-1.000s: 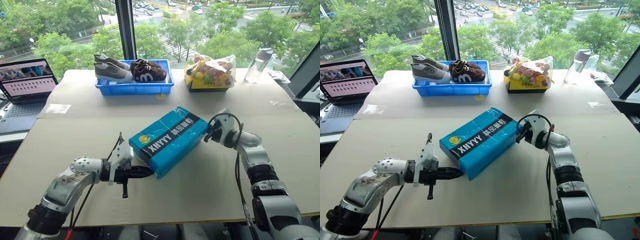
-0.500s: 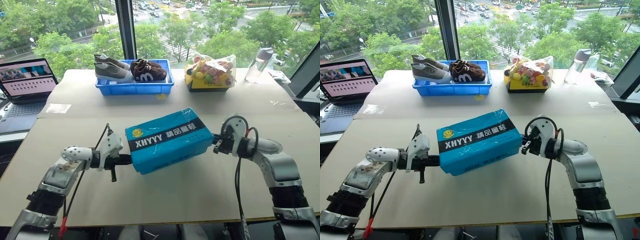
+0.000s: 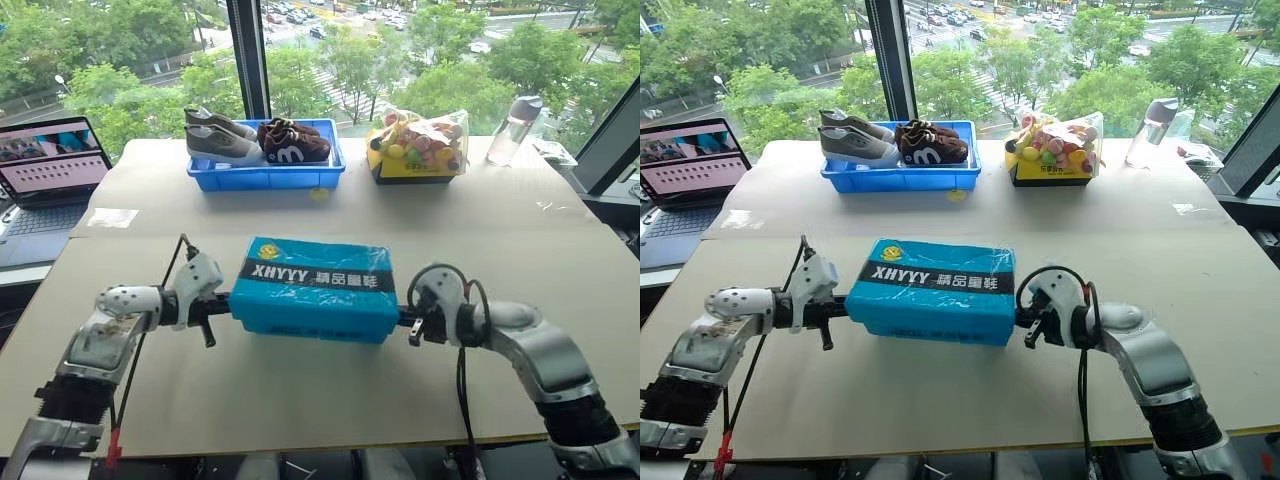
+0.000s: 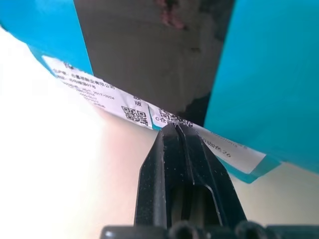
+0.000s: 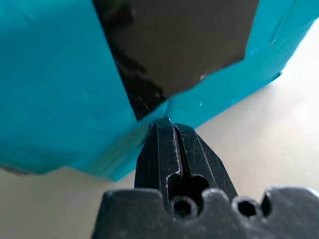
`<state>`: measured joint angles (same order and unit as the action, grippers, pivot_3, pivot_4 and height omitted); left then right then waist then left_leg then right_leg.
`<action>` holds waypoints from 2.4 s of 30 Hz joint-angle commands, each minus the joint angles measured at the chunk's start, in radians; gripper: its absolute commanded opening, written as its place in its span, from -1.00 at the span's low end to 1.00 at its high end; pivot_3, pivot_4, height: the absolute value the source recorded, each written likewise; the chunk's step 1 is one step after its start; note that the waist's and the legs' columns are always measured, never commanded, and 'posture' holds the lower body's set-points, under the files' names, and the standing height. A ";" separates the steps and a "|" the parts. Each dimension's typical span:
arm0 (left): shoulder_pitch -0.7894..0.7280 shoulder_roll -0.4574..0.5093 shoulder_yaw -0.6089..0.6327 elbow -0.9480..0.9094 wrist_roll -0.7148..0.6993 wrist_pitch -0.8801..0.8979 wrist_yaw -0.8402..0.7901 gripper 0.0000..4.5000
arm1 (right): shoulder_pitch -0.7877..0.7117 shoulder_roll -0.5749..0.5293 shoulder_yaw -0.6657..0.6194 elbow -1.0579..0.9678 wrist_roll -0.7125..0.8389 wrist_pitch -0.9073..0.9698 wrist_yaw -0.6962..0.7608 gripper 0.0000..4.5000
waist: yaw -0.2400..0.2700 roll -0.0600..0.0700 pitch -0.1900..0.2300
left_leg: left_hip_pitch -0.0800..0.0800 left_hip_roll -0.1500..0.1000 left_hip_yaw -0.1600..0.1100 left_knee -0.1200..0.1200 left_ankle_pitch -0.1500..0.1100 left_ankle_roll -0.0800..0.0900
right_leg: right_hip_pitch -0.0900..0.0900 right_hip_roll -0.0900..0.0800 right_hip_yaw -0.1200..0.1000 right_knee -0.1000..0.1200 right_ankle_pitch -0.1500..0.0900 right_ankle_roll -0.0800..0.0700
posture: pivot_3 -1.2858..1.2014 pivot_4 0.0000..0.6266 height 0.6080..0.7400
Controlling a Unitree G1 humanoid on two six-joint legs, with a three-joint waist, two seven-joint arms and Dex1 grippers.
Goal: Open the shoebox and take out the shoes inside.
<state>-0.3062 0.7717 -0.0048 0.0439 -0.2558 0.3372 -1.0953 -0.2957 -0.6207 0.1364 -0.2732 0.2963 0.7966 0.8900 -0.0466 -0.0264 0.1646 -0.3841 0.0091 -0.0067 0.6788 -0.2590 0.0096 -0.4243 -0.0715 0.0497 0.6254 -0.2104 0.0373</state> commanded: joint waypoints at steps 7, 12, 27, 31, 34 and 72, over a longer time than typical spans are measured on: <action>0.117 0.053 0.001 -0.237 -0.053 0.122 -0.027 -1.00 | -0.067 -0.083 0.020 0.220 -0.049 -0.144 0.090 -0.98 | 0.007 -0.001 0.000 | 0.002 -0.001 0.001 0.001 0.000 0.000 | 0.003 -0.002 0.000 -0.001 0.000 0.000 | 0.03 -0.52 1.00; 0.086 0.082 0.047 -0.152 0.037 0.054 0.060 -1.00 | -0.085 -0.178 -0.017 0.331 -0.061 -0.224 0.139 -0.98 | 0.023 -0.001 0.000 | 0.001 -0.004 0.001 0.002 0.000 0.000 | 0.003 -0.004 0.000 -0.001 0.000 0.001 | 0.03 -0.52 1.00; -0.459 0.222 0.316 0.018 -0.322 0.214 -0.033 0.95 | -0.009 -0.425 -0.134 0.202 0.238 -0.110 0.549 -1.00 | 0.016 -0.008 0.006 | -0.005 -0.003 -0.002 0.004 -0.001 0.001 | 0.001 -0.005 -0.006 -0.002 0.000 0.001 | 0.03 -0.52 1.00; -0.401 0.245 0.291 -0.079 -0.399 0.293 -0.112 0.98 | -0.030 -0.353 -0.078 0.182 0.240 -0.068 0.503 -1.00 | 0.003 -0.007 0.006 | 0.000 -0.003 -0.001 0.002 -0.001 0.001 | 0.002 -0.004 -0.004 0.001 -0.001 0.002 | 0.03 -0.52 1.00; -0.351 0.266 0.296 -0.139 -0.438 0.339 -0.138 0.98 | -0.039 -0.294 -0.023 0.196 0.206 -0.067 0.465 -1.00 | 0.002 -0.008 0.006 | 0.000 -0.001 -0.001 0.002 0.000 -0.001 | 0.001 -0.001 -0.004 0.002 -0.002 0.002 | 0.03 -0.52 1.00; 0.116 0.385 0.674 -0.415 -0.610 0.477 -0.130 0.98 | -0.723 0.214 -0.287 0.815 0.347 -0.103 0.030 -1.00 | 0.008 -0.006 0.007 | -0.004 0.004 0.002 -0.001 0.001 -0.002 | -0.007 0.002 -0.004 0.003 0.001 -0.004 | 0.03 -0.52 1.00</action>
<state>-0.1953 1.1585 0.6394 -0.3430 -0.8494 0.8071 -1.2383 -0.9969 -0.4029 -0.1340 0.5079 0.6764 0.7360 0.9535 -0.0381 -0.0327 0.1720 -0.3915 0.0128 -0.0050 0.6779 -0.2584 0.0077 -0.4335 -0.0699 0.0456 0.6300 -0.2093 0.0330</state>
